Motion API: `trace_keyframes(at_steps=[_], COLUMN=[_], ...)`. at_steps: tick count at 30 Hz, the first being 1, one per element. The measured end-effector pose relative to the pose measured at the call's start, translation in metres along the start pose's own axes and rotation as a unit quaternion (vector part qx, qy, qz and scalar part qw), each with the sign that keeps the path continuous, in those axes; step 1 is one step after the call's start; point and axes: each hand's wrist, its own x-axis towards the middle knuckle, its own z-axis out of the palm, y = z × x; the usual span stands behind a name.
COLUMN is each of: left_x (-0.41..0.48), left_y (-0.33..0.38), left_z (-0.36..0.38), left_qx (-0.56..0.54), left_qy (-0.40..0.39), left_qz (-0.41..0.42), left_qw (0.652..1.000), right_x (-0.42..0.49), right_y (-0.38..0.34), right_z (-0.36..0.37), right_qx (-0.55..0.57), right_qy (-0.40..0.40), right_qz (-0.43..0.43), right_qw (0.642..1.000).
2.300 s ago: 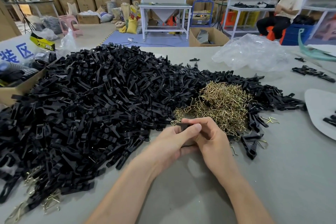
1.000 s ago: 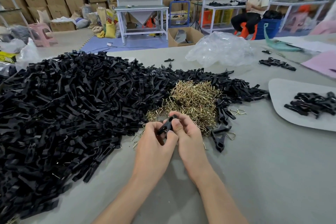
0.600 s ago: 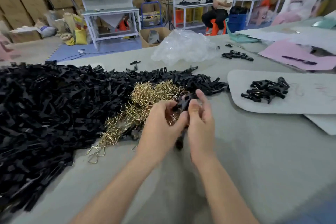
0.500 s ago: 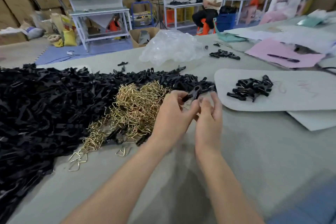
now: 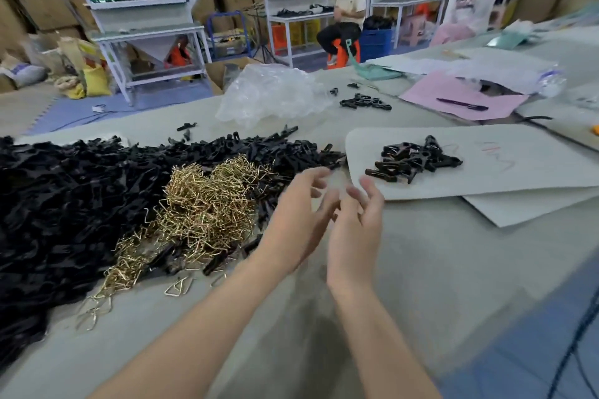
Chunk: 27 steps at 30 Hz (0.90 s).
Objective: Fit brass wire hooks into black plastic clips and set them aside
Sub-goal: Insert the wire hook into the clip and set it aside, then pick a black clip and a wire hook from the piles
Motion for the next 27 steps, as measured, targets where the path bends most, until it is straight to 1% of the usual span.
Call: trace_keyframes(at_steps=[3, 6, 9, 11, 13, 14, 16, 17, 18, 20, 22, 24, 25, 27], left_x=[-0.058, -0.115, -0.160, -0.180, -0.190, -0.191, -0.189, -0.185, -0.181, -0.172, -0.164, -0.162, -0.163, -0.165], left_y=[-0.032, -0.065, -0.087, -0.096, -0.103, -0.106, -0.111, -0.113, -0.114, -0.115, -0.117, -0.121, -0.122, -0.123], left_z=[-0.059, -0.116, -0.164, -0.190, -0.206, -0.211, -0.216, -0.217, -0.218, -0.223, -0.226, -0.230, -0.232, -0.234], left_qx=[0.111, 0.220, 0.326, 0.404, 0.460, 0.473, 0.477, 0.480, 0.486, 0.501, 0.521, 0.532, 0.532, 0.529], left_qy=[0.055, 0.121, 0.187, 0.222, 0.242, 0.249, 0.249, 0.243, 0.236, 0.231, 0.228, 0.220, 0.214, 0.205], left_qz=[0.038, 0.038, -0.009, -0.037, -0.073, -0.094, -0.136, -0.151, -0.159, -0.163, -0.155, -0.139, -0.132, -0.120], left_qw=[0.992, 0.967, 0.927, 0.887, 0.851, 0.840, 0.832, 0.829, 0.827, 0.818, 0.808, 0.806, 0.808, 0.815], right_x=[-0.033, -0.071, -0.110, -0.133, -0.152, -0.158, -0.166, -0.168, -0.168, -0.162, -0.150, -0.138, -0.134, -0.129], right_y=[0.004, 0.011, 0.020, 0.028, 0.037, 0.042, 0.052, 0.056, 0.059, 0.061, 0.061, 0.059, 0.058, 0.060], right_z=[0.023, 0.050, 0.078, 0.097, 0.116, 0.123, 0.136, 0.139, 0.141, 0.144, 0.145, 0.147, 0.147, 0.148], right_qx=[-0.059, -0.098, -0.154, -0.181, -0.209, -0.227, -0.254, -0.252, -0.233, -0.159, -0.056, 0.038, 0.062, 0.074], right_qy=[-0.072, -0.157, -0.254, -0.309, -0.353, -0.371, -0.396, -0.406, -0.414, -0.414, -0.383, -0.353, -0.346, -0.349], right_qz=[-0.028, -0.068, -0.119, -0.144, -0.150, -0.152, -0.159, -0.149, -0.119, -0.007, 0.116, 0.211, 0.240, 0.264], right_qw=[0.995, 0.980, 0.947, 0.922, 0.899, 0.888, 0.868, 0.866, 0.872, 0.896, 0.915, 0.911, 0.905, 0.896])
